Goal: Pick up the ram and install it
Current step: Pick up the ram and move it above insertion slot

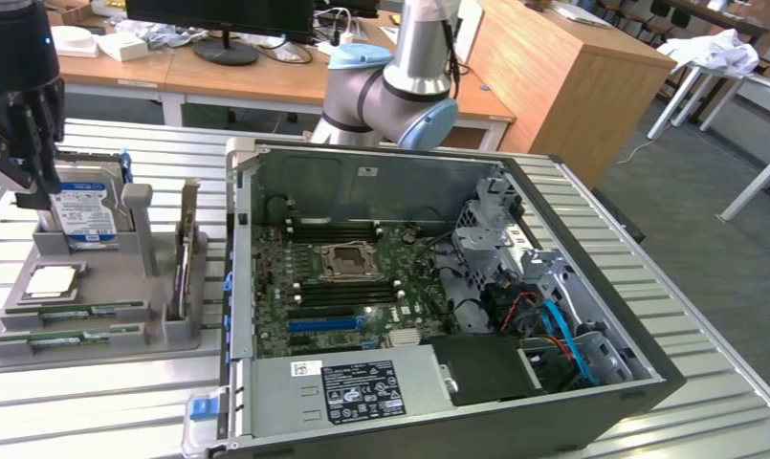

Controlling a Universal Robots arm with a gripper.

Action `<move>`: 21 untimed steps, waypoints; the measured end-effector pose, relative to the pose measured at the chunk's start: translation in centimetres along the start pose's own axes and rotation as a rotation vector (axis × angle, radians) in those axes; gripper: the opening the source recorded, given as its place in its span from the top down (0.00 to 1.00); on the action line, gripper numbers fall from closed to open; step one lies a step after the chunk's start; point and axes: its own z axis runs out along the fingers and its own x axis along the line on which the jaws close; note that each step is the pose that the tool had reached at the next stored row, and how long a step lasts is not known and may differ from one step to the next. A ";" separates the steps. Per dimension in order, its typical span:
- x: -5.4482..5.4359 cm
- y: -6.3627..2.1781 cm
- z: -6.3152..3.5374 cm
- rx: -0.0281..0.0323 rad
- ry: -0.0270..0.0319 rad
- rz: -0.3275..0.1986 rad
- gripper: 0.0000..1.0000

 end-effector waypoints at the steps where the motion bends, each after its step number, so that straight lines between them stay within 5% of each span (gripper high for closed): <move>1: 0.0 0.00 0.07 0.0000 0.0000 0.000 0.70; 21: 0.0 -0.07 1.53 0.0000 0.0000 0.000 0.70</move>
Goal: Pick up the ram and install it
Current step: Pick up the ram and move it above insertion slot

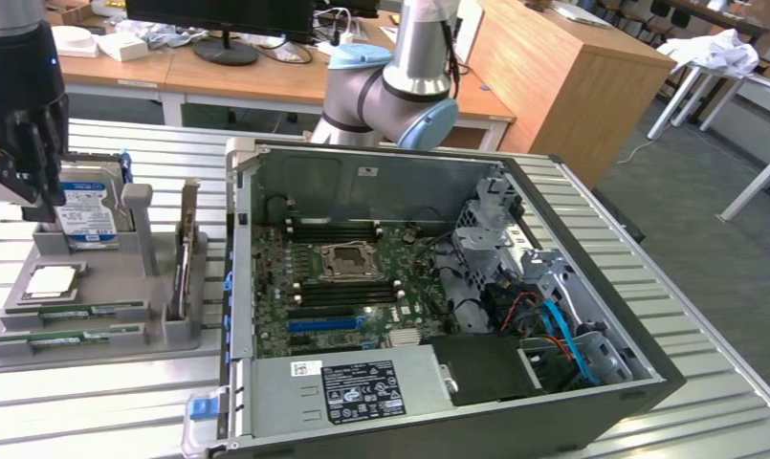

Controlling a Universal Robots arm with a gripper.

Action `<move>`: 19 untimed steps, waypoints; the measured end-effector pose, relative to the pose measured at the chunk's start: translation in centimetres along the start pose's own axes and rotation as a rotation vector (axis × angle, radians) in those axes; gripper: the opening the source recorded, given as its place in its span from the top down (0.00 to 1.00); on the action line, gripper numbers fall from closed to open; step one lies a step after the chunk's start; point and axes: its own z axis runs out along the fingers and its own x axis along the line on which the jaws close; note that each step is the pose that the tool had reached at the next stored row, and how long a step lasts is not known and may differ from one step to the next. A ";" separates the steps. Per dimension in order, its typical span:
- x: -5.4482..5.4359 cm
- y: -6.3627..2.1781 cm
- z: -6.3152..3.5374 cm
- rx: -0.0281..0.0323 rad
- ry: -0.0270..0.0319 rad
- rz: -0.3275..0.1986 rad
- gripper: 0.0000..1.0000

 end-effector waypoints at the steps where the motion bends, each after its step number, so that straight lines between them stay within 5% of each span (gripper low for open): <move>1: 0.0 0.00 0.07 0.0000 0.0000 0.000 0.70; 19: 0.0 -0.09 2.03 -0.0001 0.0001 -0.001 0.70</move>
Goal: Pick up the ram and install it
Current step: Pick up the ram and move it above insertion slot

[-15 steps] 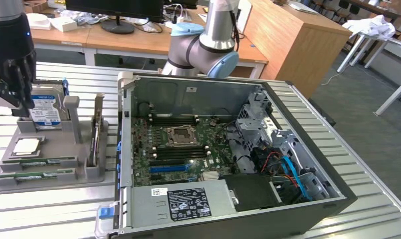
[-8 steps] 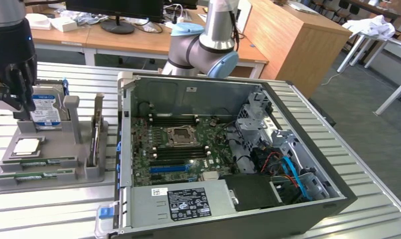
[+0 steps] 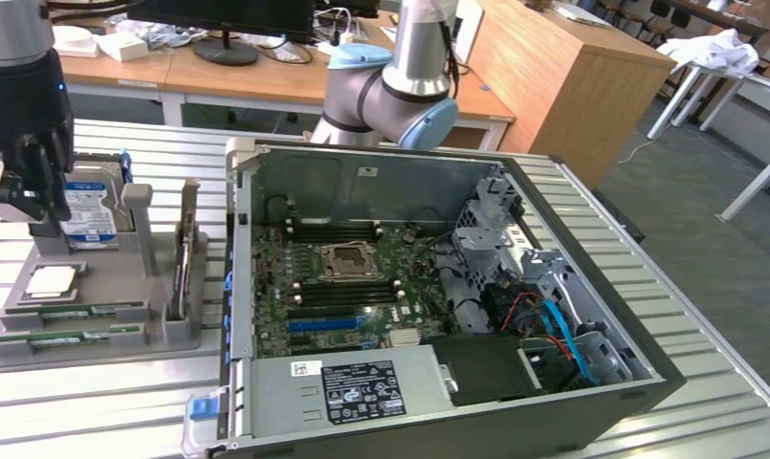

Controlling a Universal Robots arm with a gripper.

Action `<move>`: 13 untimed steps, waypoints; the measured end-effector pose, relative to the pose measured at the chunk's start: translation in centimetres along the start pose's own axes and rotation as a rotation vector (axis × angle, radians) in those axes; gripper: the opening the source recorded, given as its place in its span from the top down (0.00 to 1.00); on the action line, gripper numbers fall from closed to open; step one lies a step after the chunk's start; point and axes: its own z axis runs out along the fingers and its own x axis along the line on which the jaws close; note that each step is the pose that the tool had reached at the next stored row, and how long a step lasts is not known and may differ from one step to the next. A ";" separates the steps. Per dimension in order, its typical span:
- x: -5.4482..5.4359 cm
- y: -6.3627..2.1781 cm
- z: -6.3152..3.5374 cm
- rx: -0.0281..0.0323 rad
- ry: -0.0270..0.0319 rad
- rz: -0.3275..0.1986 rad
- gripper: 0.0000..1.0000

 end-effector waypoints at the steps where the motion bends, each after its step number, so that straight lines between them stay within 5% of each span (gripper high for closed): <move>1: 0.0 -0.01 0.11 0.0001 0.0000 0.000 0.70; 13: 0.0 -0.06 1.42 0.0001 0.0000 0.000 0.70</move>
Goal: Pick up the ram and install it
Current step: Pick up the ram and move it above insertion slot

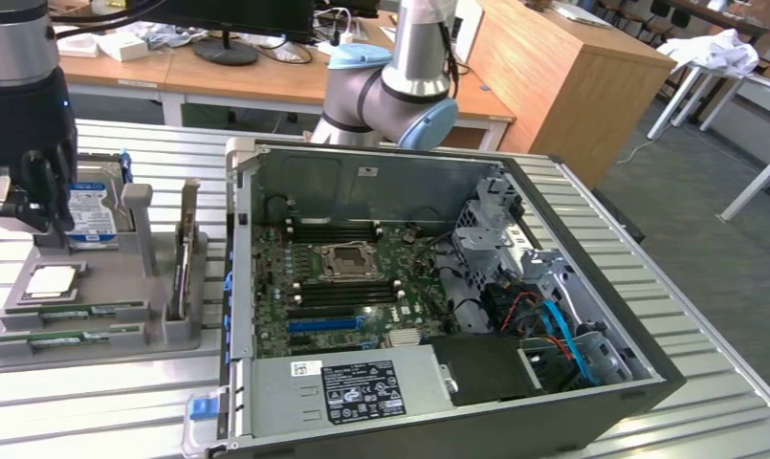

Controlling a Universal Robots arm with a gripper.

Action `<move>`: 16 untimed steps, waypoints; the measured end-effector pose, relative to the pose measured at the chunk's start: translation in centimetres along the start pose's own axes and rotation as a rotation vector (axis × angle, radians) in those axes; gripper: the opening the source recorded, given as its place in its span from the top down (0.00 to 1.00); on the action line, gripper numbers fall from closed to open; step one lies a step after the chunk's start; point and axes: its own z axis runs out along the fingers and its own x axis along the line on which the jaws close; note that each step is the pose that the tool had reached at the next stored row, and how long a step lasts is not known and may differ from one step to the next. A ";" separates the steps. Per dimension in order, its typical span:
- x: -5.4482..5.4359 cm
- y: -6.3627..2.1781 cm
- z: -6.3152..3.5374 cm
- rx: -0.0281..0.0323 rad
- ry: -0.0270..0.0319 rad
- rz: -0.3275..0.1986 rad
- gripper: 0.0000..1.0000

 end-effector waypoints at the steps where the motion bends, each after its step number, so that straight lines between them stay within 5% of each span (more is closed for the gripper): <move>1: 0.0 0.00 0.12 0.0001 -0.0001 0.000 0.70; 16: 0.0 -0.07 1.60 0.0000 -0.0001 0.000 0.70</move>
